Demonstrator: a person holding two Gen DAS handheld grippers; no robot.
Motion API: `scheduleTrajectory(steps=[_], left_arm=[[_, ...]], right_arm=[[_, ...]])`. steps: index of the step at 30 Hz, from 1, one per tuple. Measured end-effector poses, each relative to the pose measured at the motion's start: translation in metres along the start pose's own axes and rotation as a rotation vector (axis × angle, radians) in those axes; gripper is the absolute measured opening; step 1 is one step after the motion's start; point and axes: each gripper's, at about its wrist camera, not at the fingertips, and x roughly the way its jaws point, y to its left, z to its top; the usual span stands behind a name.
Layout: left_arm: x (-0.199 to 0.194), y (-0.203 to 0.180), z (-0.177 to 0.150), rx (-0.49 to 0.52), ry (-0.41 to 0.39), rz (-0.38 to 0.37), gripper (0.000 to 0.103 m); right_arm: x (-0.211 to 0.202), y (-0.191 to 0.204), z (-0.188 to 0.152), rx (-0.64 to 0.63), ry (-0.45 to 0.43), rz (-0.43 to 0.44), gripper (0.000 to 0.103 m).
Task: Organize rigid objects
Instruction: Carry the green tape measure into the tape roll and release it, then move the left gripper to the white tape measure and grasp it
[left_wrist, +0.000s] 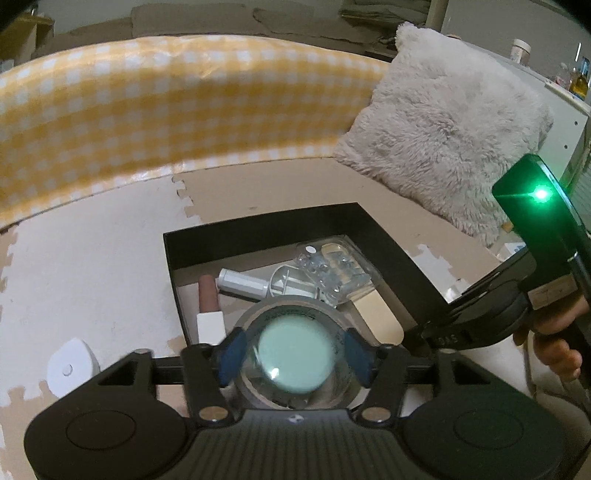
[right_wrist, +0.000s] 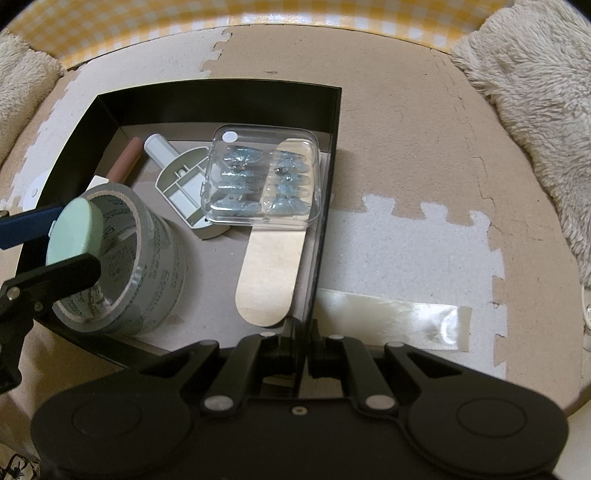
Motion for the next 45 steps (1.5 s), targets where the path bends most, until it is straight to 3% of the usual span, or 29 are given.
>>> scheduleTrajectory(steps=[6, 25, 36, 45], left_arm=[[-0.001, -0.003, -0.001, -0.008, 0.02, -0.026, 0.084], [-0.01, -0.009, -0.002, -0.008, 0.043, -0.031, 0.103], [-0.03, -0.005, 0.012, -0.004, -0.002, -0.04, 0.103], [-0.057, 0.026, 0.035, -0.065, -0.106, 0.029, 0.103]], right_arm=[[0.0, 0.0, 0.0, -0.001, -0.001, -0.001, 0.007], [0.0, 0.0, 0.0, -0.001, -0.001, -0.001, 0.007], [0.0, 0.0, 0.0, -0.001, 0.0, -0.001, 0.007], [0.0, 0.0, 0.0, -0.001, 0.0, -0.001, 0.007]])
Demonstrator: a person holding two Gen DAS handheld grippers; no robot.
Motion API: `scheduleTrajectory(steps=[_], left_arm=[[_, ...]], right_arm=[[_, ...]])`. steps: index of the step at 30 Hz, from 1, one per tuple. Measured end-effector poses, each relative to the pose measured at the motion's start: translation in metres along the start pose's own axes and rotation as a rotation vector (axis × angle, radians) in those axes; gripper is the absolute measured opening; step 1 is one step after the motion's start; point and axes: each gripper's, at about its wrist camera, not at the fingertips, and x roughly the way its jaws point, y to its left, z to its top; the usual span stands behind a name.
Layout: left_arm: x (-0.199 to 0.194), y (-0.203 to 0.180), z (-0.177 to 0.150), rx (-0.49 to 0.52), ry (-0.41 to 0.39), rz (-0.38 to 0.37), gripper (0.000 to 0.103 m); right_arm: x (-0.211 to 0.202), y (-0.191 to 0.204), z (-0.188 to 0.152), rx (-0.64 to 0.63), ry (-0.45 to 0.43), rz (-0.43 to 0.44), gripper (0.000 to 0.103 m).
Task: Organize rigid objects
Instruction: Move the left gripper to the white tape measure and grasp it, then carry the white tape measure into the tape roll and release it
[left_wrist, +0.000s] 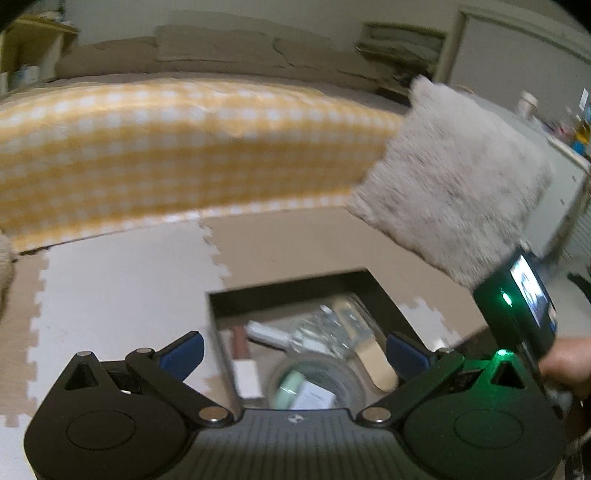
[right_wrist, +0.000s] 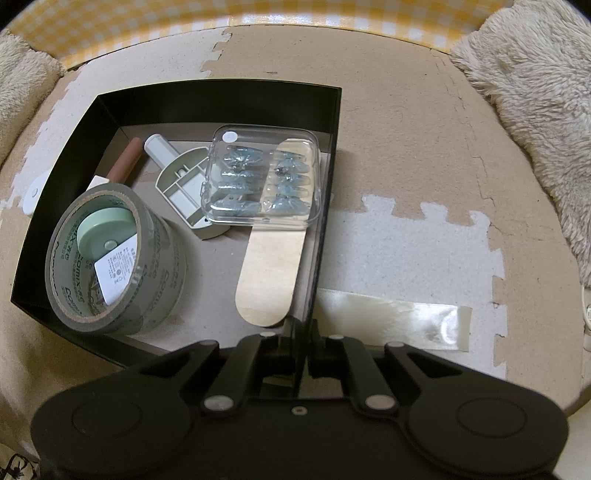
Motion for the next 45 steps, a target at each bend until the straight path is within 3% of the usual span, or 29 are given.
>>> scheduleTrajectory(steps=[7, 14, 17, 25, 29, 34, 36, 45], left_arm=[[-0.003, 0.052, 0.006, -0.134, -0.031, 0.102, 0.103], [0.011, 0.106, -0.013, -0.354, 0.018, 0.152, 0.103], [0.022, 0.118, -0.027, -0.398, 0.042, 0.193, 0.103], [0.046, 0.126, -0.052, -0.295, 0.1, 0.264, 0.101], [0.056, 0.12, -0.056, -0.206, 0.129, 0.281, 0.083], [0.064, 0.119, -0.06, -0.158, 0.151, 0.309, 0.069], [0.064, 0.118, -0.06, -0.137, 0.148, 0.335, 0.053], [0.06, 0.122, -0.056, -0.151, 0.125, 0.339, 0.053]], right_arm=[[0.0, 0.0, 0.0, 0.0, 0.0, 0.0, 0.007], [0.0, 0.0, 0.0, 0.0, 0.0, 0.0, 0.007], [0.0, 0.0, 0.0, 0.0, 0.0, 0.0, 0.007], [0.0, 0.0, 0.0, 0.0, 0.0, 0.0, 0.007], [0.0, 0.0, 0.0, 0.0, 0.0, 0.0, 0.007], [0.0, 0.0, 0.0, 0.0, 0.0, 0.0, 0.007], [0.0, 0.0, 0.0, -0.001, 0.001, 0.0, 0.007], [0.0, 0.001, 0.0, 0.0, 0.001, -0.001, 0.007]])
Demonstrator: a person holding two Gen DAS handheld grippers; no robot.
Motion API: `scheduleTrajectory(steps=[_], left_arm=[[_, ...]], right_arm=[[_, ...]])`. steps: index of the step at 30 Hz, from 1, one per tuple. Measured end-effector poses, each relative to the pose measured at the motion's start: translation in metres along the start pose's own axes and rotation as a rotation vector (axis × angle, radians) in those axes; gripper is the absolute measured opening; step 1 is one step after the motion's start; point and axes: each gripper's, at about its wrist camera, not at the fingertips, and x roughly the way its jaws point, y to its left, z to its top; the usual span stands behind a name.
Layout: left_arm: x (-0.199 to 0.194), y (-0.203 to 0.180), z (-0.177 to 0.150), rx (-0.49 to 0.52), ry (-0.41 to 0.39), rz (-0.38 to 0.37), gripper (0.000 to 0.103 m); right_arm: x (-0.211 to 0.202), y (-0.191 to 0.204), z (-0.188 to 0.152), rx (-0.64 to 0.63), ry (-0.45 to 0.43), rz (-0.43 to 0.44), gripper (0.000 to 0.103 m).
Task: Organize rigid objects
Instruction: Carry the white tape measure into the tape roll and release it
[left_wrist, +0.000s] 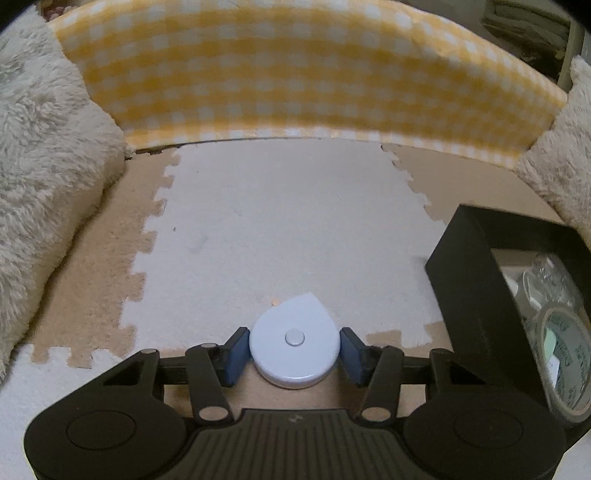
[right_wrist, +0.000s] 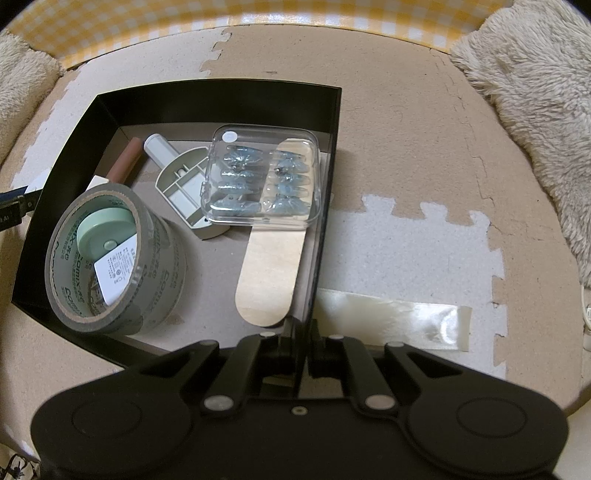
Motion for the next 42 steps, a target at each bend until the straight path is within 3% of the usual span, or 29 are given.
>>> scheduleTrajectory(steps=[8, 13, 20, 27, 40, 41, 42], left_arm=[[-0.034, -0.011, 0.021, -0.032, -0.134, -0.073, 0.053], [-0.057, -0.04, 0.029, 0.021, -0.184, -0.19, 0.053], [-0.074, -0.095, 0.016, 0.151, -0.159, -0.337, 0.053], [-0.071, -0.131, -0.008, 0.272, -0.092, -0.407, 0.053], [-0.06, -0.145, -0.024, 0.373, -0.034, -0.376, 0.053], [-0.059, -0.145, -0.024, 0.37, -0.031, -0.383, 0.054], [-0.058, -0.145, -0.024, 0.362, -0.029, -0.389, 0.063]], right_arm=[[0.0, 0.0, 0.0, 0.0, 0.0, 0.0, 0.007], [0.0, 0.0, 0.0, 0.0, 0.001, -0.001, 0.007], [0.0, 0.0, 0.0, 0.0, 0.001, -0.001, 0.007], [0.0, 0.0, 0.0, 0.0, 0.001, -0.001, 0.007], [0.0, 0.0, 0.0, -0.001, 0.001, -0.001, 0.007], [0.0, 0.0, 0.0, -0.001, 0.001, -0.001, 0.007], [0.0, 0.0, 0.0, -0.001, 0.001, 0.0, 0.007]])
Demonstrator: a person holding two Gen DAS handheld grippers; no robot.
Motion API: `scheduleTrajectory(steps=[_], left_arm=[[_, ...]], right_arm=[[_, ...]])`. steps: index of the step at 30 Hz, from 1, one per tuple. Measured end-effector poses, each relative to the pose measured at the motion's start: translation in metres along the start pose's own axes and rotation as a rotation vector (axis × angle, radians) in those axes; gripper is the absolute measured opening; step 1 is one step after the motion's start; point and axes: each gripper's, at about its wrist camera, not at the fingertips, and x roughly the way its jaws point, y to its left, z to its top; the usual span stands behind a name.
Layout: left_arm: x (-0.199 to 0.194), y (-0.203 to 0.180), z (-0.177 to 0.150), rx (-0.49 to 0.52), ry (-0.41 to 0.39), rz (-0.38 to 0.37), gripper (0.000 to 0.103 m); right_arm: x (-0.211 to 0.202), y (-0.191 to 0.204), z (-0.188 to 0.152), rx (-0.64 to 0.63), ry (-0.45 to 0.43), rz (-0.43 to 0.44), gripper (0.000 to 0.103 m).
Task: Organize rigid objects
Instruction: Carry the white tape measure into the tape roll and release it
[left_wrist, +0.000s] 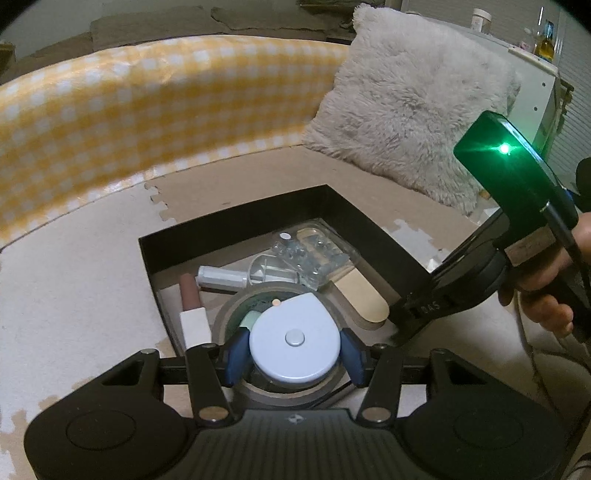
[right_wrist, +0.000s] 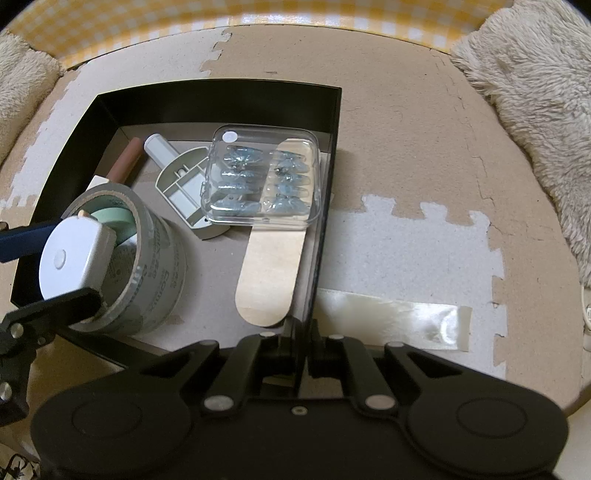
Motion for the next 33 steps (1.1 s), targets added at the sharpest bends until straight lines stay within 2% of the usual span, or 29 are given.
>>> scheduleTrajectory(steps=[2, 7, 9, 27, 33], left_arm=[[0.0, 0.0, 0.0, -0.014, 0.001, -0.009, 0.076], [-0.001, -0.001, 0.0, -0.021, 0.014, -0.021, 0.079], [-0.002, -0.001, 0.0, -0.029, 0.02, -0.028, 0.084], [-0.018, -0.006, 0.0, -0.059, 0.037, 0.002, 0.103], [-0.026, -0.004, -0.002, -0.092, 0.039, 0.006, 0.103]], right_arm=[[0.0, 0.0, 0.0, 0.0, 0.0, 0.0, 0.007], [0.0, -0.001, 0.0, 0.0, 0.0, 0.0, 0.007], [0.0, -0.001, 0.0, -0.001, 0.0, 0.0, 0.007], [0.0, -0.001, 0.0, -0.002, 0.0, 0.0, 0.007], [-0.001, -0.002, 0.0, 0.002, -0.008, -0.002, 0.008]])
